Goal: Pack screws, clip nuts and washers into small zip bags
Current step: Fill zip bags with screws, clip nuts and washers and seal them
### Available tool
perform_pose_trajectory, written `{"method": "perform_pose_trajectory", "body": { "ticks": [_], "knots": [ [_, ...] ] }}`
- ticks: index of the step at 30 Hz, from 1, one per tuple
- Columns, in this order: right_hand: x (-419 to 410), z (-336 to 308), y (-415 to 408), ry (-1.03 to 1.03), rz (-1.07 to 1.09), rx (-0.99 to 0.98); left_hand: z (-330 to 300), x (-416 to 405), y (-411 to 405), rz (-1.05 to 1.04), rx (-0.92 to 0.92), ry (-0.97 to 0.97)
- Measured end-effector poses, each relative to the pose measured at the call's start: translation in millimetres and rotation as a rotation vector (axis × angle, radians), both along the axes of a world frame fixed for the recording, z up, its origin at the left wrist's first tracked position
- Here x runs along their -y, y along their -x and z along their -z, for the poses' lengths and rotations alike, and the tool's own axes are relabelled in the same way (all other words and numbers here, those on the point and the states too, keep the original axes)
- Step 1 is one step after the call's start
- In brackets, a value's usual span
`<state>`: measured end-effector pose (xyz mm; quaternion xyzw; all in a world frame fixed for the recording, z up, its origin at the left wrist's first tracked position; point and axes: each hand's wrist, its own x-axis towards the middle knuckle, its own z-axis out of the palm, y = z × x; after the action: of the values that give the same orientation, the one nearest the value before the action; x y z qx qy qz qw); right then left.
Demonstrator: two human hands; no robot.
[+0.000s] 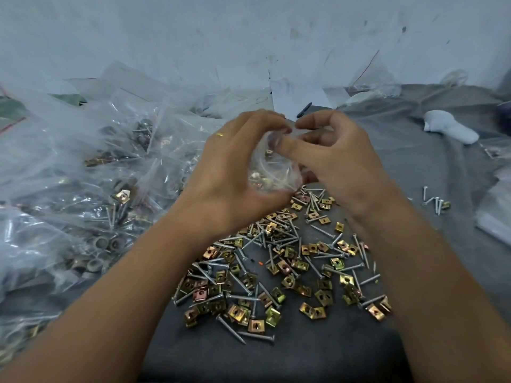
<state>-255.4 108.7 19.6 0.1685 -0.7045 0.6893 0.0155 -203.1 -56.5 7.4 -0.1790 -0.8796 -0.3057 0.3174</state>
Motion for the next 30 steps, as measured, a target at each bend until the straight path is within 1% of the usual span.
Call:
{"method": "perform_pose_trajectory", "body": {
  "ticks": [2, 3, 4, 5, 7, 8, 9, 10, 12, 16, 22, 27, 28, 30],
  "knots": [
    [-14.1, -2.1, 3.4, -0.015, -0.069, -0.031, -1.4, 8.8, -2.3, -0.044, 0.058, -0.036],
    [-22.2, -1.8, 6.1, -0.09, -0.086, -0.07, -1.8, 13.8, -3.0, -0.078, 0.079, -0.042],
    [-29.5, -0.6, 9.0, -0.237, -0.105, -0.138, -1.8, 18.7, -3.6, -0.107, 0.093, -0.05],
    [-35.1, 2.6, 11.6, -0.439, -0.139, -0.211, -1.6, 23.0, -3.6, -0.126, 0.103, -0.063],
    [-37.9, 11.9, 12.0, -0.819, -0.245, -0.255, -0.5, 29.5, -2.3, -0.153, 0.117, -0.083],
    [-36.2, 16.4, 9.7, -0.922, -0.303, -0.22, 0.8, 31.8, -1.5, -0.169, 0.128, -0.09],
    [-33.7, 19.6, 6.9, -0.97, -0.348, -0.173, 1.9, 33.5, -0.3, -0.183, 0.139, -0.097],
    [-31.1, 21.5, 4.8, -0.99, -0.374, -0.138, 2.9, 34.8, 1.1, -0.193, 0.147, -0.105],
    [-28.2, 22.8, 3.6, -1.023, -0.379, -0.127, 4.2, 36.8, 2.9, -0.203, 0.149, -0.111],
    [-20.6, 22.5, 1.1, -1.113, -0.285, -0.2, 5.4, 40.2, 3.5, -0.218, 0.148, -0.104],
    [-15.4, 28.0, 1.8, -1.082, -0.23, -0.245, 4.5, 37.8, 3.2, -0.222, 0.158, -0.139],
    [-18.1, 38.6, 9.5, -0.966, -0.176, -0.255, 2.8, 34.8, -0.3, -0.215, 0.182, -0.165],
    [-19.6, 40.9, 11.5, -0.905, -0.175, -0.234, 2.4, 34.4, -0.8, -0.217, 0.185, -0.171],
    [-22.9, 43.3, 13.8, -0.703, -0.184, -0.153, 1.4, 34.2, -1.6, -0.219, 0.19, -0.177]
  ]
}}
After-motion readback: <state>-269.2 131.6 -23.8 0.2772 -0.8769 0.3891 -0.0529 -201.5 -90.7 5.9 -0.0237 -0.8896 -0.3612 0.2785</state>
